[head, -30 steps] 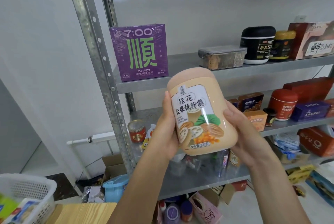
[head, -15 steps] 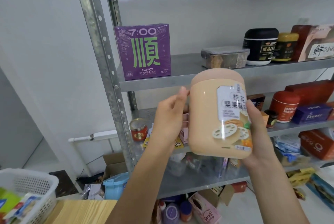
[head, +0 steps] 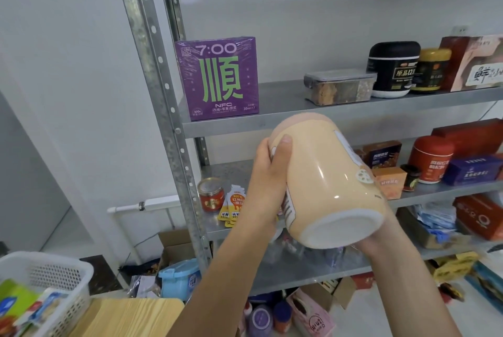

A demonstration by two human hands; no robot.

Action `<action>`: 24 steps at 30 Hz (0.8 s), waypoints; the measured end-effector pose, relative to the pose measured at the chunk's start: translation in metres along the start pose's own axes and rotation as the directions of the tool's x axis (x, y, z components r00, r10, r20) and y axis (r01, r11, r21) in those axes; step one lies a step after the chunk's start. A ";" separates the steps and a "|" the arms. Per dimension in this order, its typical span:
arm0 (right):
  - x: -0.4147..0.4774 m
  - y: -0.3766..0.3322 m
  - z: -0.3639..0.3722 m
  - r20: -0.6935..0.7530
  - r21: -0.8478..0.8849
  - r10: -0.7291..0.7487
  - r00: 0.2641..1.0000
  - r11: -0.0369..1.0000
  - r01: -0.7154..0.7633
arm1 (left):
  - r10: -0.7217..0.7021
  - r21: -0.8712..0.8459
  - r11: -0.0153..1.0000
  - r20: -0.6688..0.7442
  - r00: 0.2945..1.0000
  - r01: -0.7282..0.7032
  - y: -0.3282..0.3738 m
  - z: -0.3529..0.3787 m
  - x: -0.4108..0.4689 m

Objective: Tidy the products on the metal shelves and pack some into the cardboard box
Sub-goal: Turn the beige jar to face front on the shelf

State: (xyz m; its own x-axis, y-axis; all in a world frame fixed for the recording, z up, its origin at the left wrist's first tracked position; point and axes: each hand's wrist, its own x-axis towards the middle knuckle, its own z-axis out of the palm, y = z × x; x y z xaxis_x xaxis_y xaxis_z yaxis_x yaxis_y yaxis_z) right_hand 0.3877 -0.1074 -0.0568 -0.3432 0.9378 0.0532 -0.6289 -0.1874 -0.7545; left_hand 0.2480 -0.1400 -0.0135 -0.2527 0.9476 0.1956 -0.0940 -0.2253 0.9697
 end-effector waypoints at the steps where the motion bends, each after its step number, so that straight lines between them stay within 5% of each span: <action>1: -0.001 -0.007 0.004 0.044 -0.044 -0.002 0.999 0.999 0.004 | -0.017 -0.068 0.998 -0.030 0.999 0.015 0.000 0.000 -0.001; 6: -0.006 -0.016 0.006 0.138 -0.147 0.138 0.981 0.982 -0.118 | 0.113 -0.019 0.993 -0.125 0.986 -0.116 0.001 0.001 -0.006; 12: -0.010 -0.009 0.005 0.259 0.103 0.051 0.964 0.991 -0.080 | 0.075 -0.130 0.988 -0.054 0.996 -0.081 0.008 0.006 -0.011; 14: -0.011 -0.004 -0.006 0.149 0.113 -0.059 0.987 0.993 0.042 | 0.047 -0.228 0.973 0.002 0.999 -0.045 0.008 0.004 -0.012; 19: -0.004 0.003 -0.012 0.195 0.271 -0.003 0.981 0.961 -0.051 | -0.022 -0.077 0.997 0.040 0.999 0.025 -0.003 0.000 -0.020; 21: -0.007 -0.005 -0.007 0.087 0.082 -0.167 0.982 0.984 0.160 | -0.010 0.021 1.000 0.080 0.997 0.008 -0.005 -0.004 -0.025; 24: -0.008 -0.004 -0.008 0.135 -0.184 -0.251 0.958 0.944 0.274 | 0.007 0.108 0.994 0.217 0.976 -0.031 -0.005 -0.006 -0.029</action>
State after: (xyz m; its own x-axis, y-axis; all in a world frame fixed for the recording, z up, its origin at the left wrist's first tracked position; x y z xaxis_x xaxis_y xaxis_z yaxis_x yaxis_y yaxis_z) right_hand 0.3989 -0.1117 -0.0592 -0.2653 0.9063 0.3291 -0.5595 0.1333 -0.8180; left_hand 0.2499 -0.1673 -0.0252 -0.0385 0.9726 0.2291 0.0183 -0.2285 0.9734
